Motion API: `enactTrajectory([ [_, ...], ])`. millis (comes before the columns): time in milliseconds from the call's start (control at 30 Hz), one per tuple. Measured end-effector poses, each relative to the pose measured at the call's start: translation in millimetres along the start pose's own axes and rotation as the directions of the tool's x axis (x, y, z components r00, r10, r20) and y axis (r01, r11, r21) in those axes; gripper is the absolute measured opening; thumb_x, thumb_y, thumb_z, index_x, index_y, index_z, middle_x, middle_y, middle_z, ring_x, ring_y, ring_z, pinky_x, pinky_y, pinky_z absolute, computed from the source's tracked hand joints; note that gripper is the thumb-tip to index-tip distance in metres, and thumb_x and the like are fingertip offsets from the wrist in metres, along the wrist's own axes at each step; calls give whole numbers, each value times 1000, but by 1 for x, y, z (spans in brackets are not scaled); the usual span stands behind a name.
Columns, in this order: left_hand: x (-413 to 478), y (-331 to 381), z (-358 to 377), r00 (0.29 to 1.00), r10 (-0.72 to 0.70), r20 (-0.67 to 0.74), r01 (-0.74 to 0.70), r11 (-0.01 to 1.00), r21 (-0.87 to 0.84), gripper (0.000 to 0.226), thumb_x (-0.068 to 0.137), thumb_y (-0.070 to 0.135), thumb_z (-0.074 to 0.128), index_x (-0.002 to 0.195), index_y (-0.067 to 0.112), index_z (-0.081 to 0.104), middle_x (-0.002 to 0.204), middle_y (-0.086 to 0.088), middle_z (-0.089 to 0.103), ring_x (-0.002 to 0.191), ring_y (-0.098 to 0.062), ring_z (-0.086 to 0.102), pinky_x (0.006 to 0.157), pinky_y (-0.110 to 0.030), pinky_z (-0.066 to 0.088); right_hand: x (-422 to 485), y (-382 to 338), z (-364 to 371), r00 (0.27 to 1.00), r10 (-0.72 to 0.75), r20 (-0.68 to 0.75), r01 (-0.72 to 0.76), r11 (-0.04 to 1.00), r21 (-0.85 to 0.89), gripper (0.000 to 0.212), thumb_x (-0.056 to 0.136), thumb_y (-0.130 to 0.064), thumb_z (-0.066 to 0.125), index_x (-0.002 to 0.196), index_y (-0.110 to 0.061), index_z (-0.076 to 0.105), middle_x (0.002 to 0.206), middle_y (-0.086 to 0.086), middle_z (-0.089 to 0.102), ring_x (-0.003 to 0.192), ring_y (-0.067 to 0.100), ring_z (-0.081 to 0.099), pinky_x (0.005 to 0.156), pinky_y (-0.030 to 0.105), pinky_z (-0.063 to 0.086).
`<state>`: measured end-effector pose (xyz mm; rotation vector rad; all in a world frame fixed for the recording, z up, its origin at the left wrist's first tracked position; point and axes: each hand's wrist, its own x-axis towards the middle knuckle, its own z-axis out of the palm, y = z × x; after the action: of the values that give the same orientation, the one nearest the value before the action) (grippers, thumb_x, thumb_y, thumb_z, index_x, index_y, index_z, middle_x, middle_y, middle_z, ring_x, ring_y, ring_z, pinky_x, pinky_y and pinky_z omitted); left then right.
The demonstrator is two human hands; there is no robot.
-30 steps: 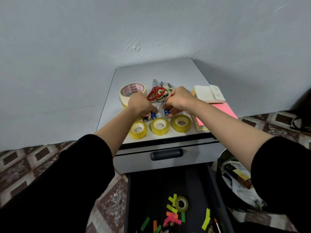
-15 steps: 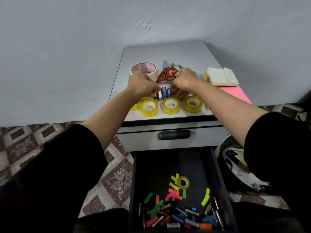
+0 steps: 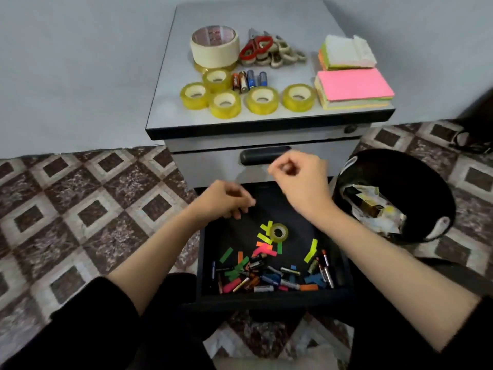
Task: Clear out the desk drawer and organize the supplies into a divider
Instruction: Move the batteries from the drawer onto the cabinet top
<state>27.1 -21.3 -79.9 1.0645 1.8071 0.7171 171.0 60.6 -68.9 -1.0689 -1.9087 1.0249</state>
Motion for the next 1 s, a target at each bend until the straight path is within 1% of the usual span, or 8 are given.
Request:
enactTrajectory([
  [100,3,-61,21,989,-148,15,148,989,-3,15,87,11,62,72,15,63,67,-1,62,43,2,53,42,-10,37,-35,61,14,981,146,124,-134,986,-101,19,79,-1,67,65,-14,65,57,-8,57,51,0,50,57,7,37],
  [200,7,-100,33,971,-238,15,238,971,-12,16,87,10,63,72,15,64,69,-3,63,53,-6,56,47,-12,43,-50,107,23,935,290,203,-249,946,-207,18,81,-2,67,66,-12,66,57,-9,56,53,-1,50,54,6,38],
  [400,20,-138,58,960,-274,56,267,959,98,19,86,11,64,68,16,63,68,-2,63,58,-10,57,52,-14,49,-62,157,37,844,456,280,-321,850,-418,12,80,0,63,74,-4,72,70,0,63,60,3,53,52,2,36],
  [500,25,-149,70,959,-270,84,251,950,188,11,86,11,63,75,11,66,75,-3,63,63,-7,57,59,-14,48,-65,170,38,795,535,285,-366,798,-479,13,80,0,62,74,-7,72,78,4,69,72,11,60,67,19,48],
  [567,28,-155,77,964,-247,103,212,941,265,9,86,12,62,83,8,70,82,-2,64,69,-6,57,61,-10,44,-67,178,40,743,597,303,-385,751,-536,13,81,-2,62,78,-8,73,84,4,70,81,15,63,72,23,49],
  [667,28,-160,87,951,-248,185,159,905,395,17,86,18,64,99,7,70,102,-5,68,95,-15,61,78,-15,44,-74,187,43,640,662,390,-357,705,-612,16,80,-1,63,85,-10,75,93,5,71,91,17,63,78,24,50],
  [733,28,-165,94,933,-278,227,148,875,462,24,86,20,65,106,8,67,110,-5,66,103,-17,60,87,-20,44,-77,191,47,600,673,432,-315,695,-646,20,79,-2,63,89,-13,76,97,5,71,95,19,64,85,27,52],
  [1000,30,-174,104,961,-233,149,110,816,568,26,83,20,68,105,8,61,107,-9,65,100,-22,61,83,-27,49,-82,188,50,603,646,468,-165,676,-718,24,81,-6,62,97,-20,73,108,3,68,104,20,59,85,29,50],
])
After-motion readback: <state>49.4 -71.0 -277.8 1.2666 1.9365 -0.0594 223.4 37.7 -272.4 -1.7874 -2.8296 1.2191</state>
